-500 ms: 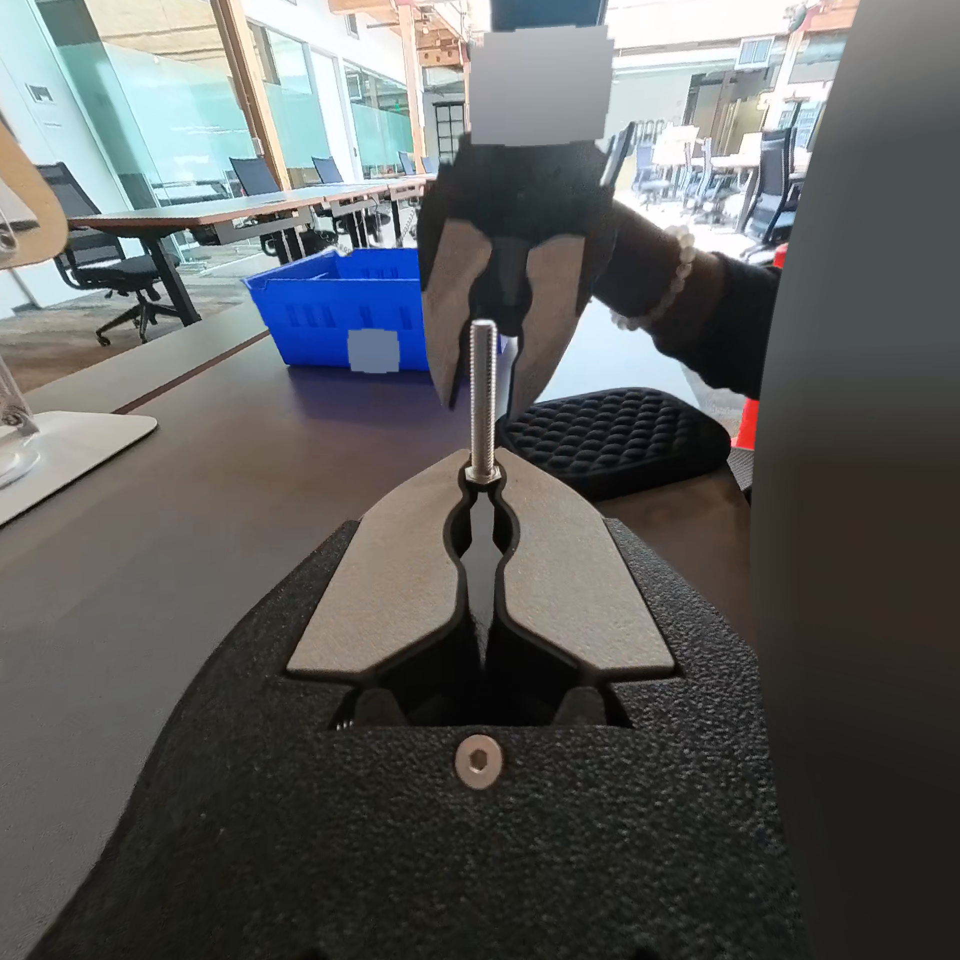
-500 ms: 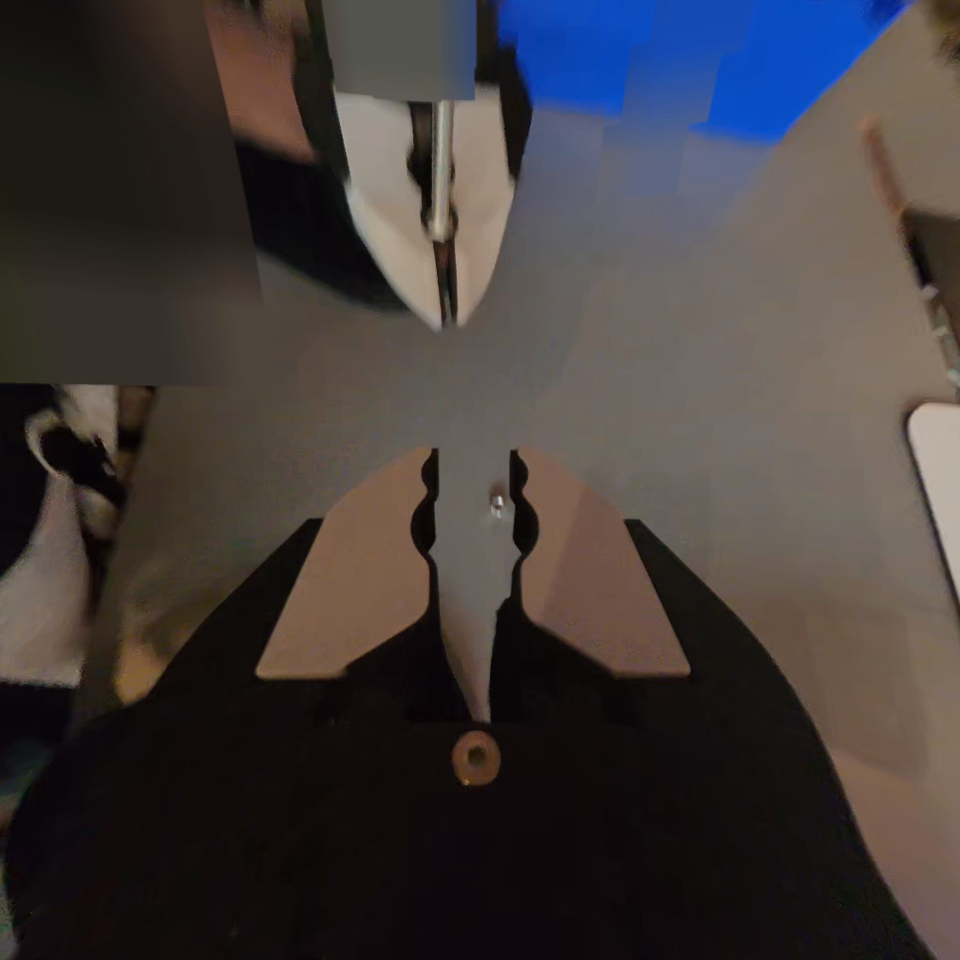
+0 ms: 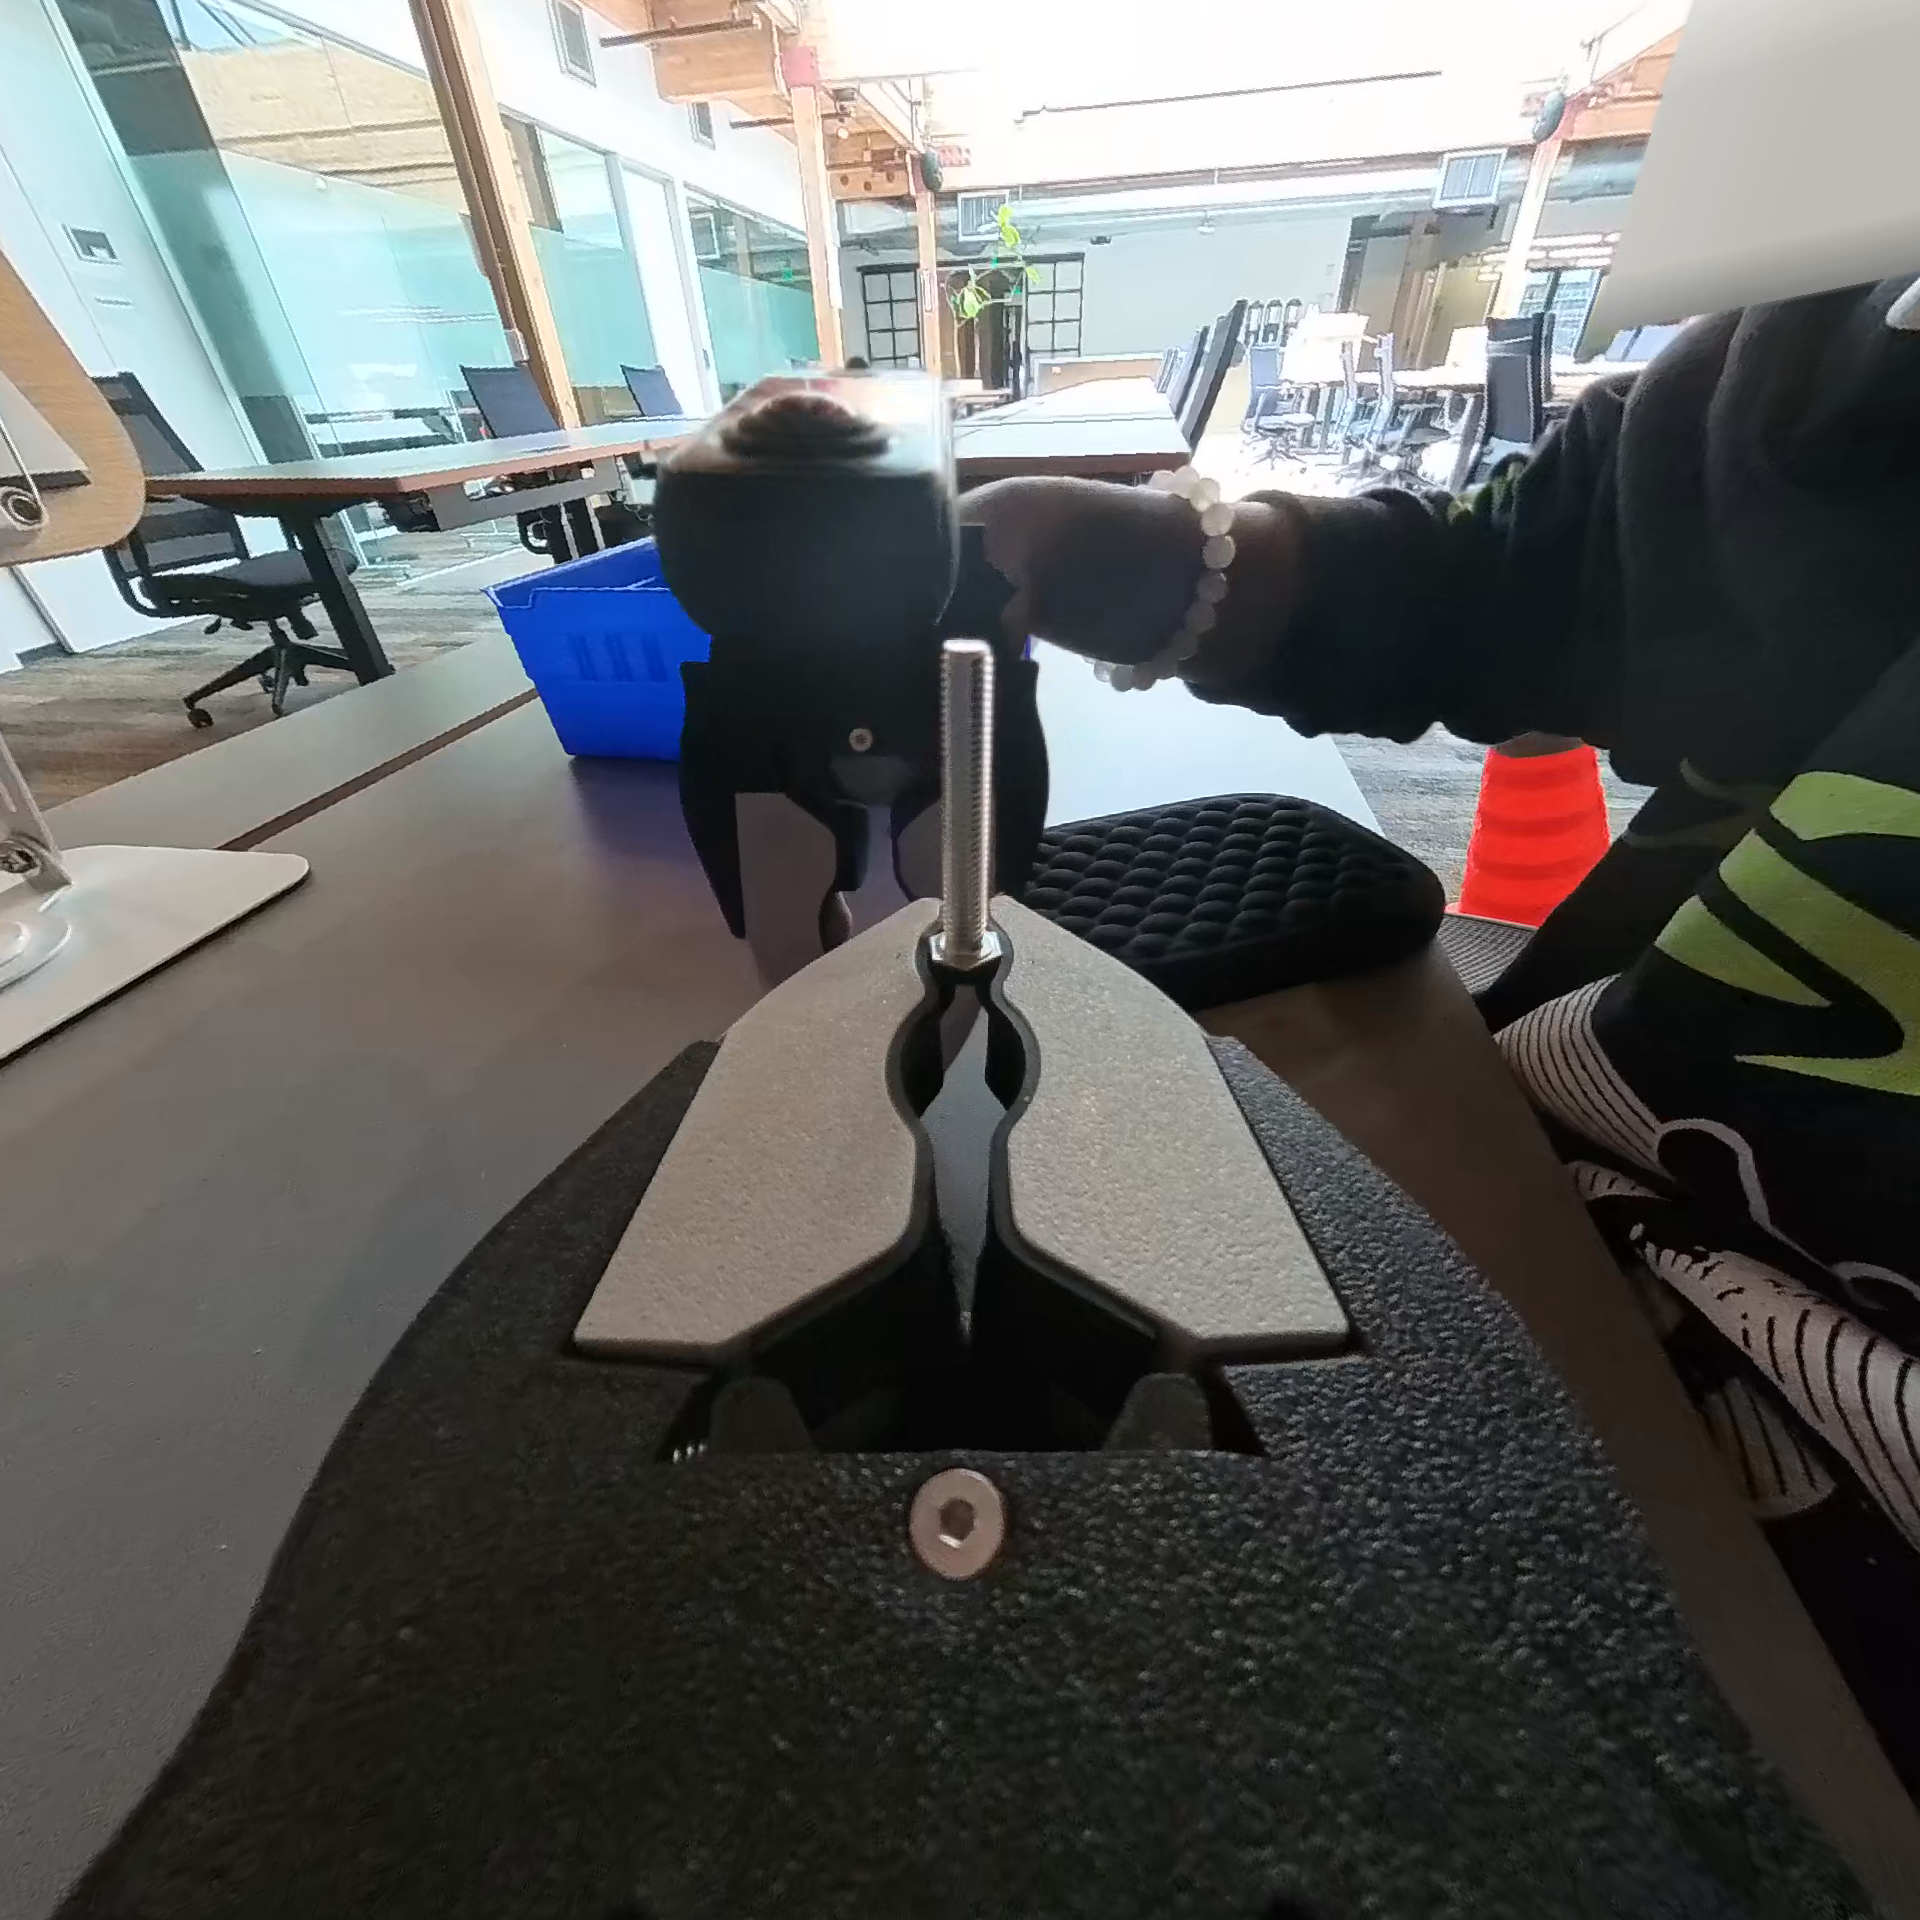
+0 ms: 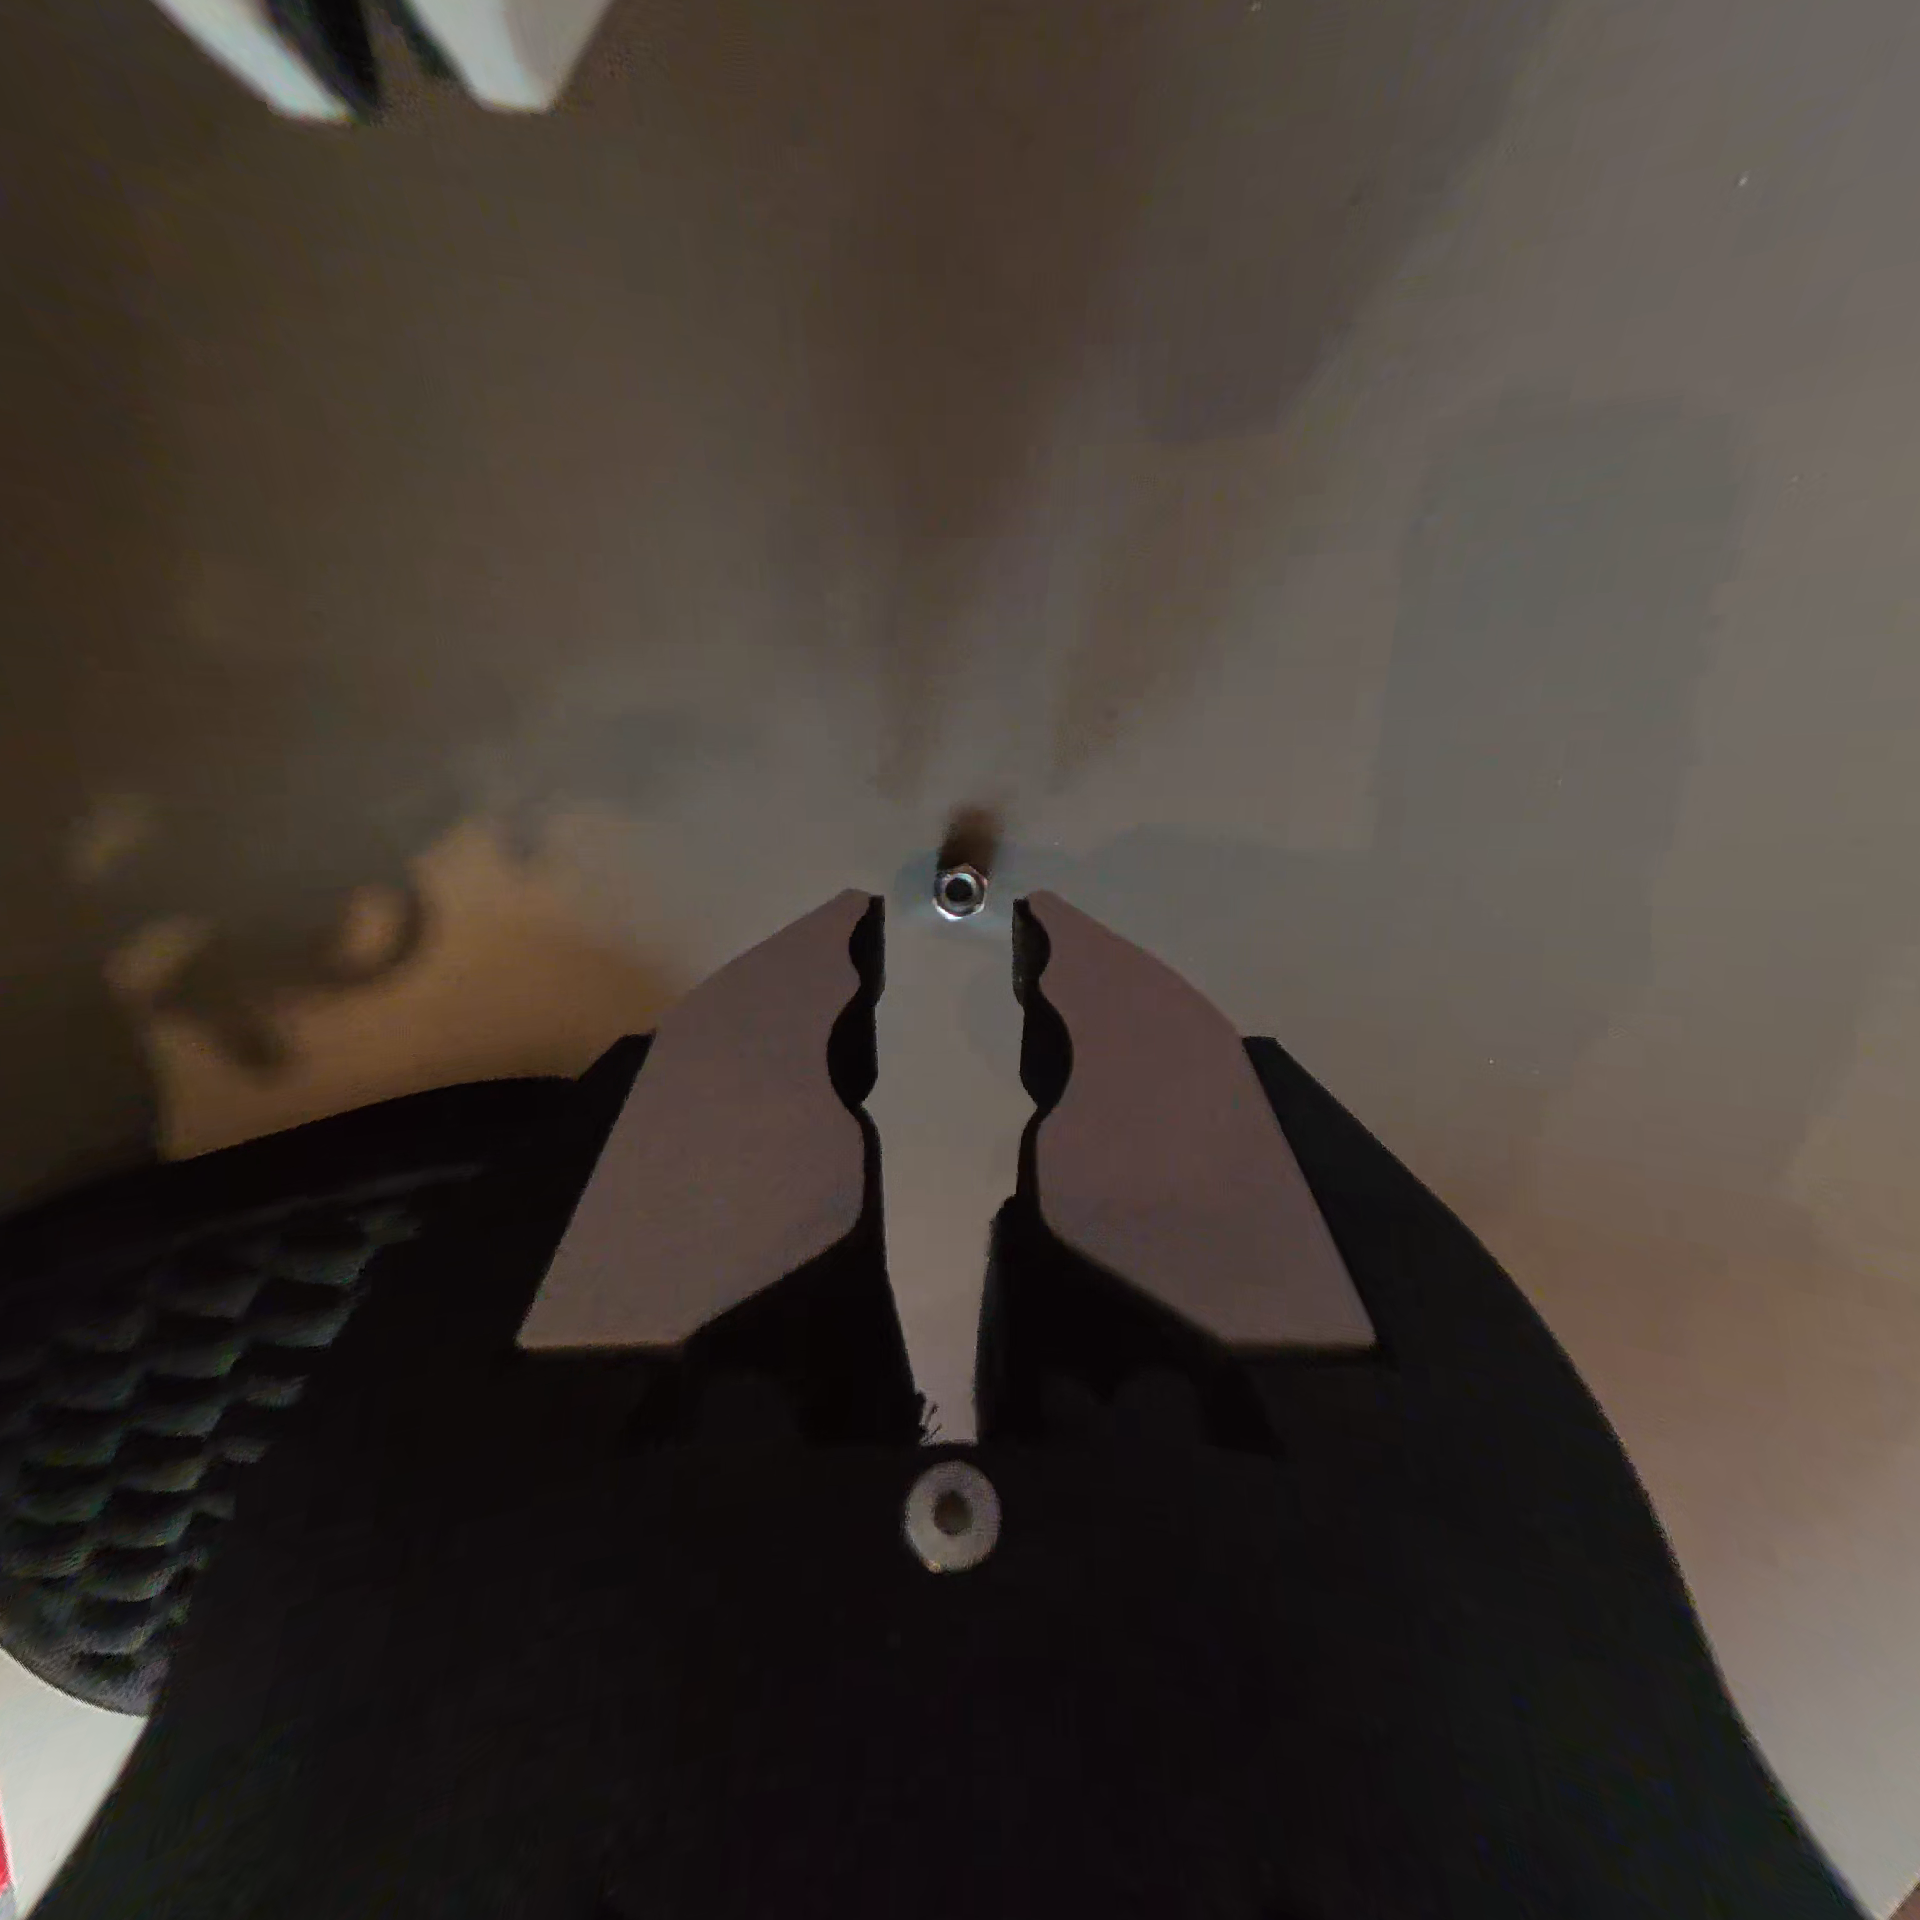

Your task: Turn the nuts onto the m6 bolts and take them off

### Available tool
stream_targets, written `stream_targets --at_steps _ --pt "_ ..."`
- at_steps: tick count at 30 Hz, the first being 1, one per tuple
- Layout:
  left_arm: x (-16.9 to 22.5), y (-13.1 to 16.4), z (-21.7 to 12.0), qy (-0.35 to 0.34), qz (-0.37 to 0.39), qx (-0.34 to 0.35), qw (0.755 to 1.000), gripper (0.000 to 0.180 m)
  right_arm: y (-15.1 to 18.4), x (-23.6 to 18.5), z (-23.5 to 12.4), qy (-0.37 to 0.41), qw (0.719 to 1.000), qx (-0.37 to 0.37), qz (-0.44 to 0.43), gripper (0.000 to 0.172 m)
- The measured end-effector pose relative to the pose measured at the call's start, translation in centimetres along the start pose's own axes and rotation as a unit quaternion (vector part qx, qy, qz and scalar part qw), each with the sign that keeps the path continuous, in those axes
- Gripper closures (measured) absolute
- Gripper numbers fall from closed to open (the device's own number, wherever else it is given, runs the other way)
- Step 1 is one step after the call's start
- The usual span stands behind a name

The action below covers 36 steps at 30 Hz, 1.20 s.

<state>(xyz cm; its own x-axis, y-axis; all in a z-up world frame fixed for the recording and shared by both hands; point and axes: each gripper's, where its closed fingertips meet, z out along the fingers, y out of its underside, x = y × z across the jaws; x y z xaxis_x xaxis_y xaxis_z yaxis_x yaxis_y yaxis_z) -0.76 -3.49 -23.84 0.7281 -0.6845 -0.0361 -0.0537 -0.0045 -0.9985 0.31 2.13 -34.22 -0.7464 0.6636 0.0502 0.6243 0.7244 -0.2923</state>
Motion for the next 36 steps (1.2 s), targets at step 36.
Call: stream_targets --at_steps 36 --pt "8.8 1.2 2.3 0.500 -0.036 -0.012 0.865 0.178 -8.6 -7.7 -13.2 -0.099 0.902 0.037 -0.420 0.162"
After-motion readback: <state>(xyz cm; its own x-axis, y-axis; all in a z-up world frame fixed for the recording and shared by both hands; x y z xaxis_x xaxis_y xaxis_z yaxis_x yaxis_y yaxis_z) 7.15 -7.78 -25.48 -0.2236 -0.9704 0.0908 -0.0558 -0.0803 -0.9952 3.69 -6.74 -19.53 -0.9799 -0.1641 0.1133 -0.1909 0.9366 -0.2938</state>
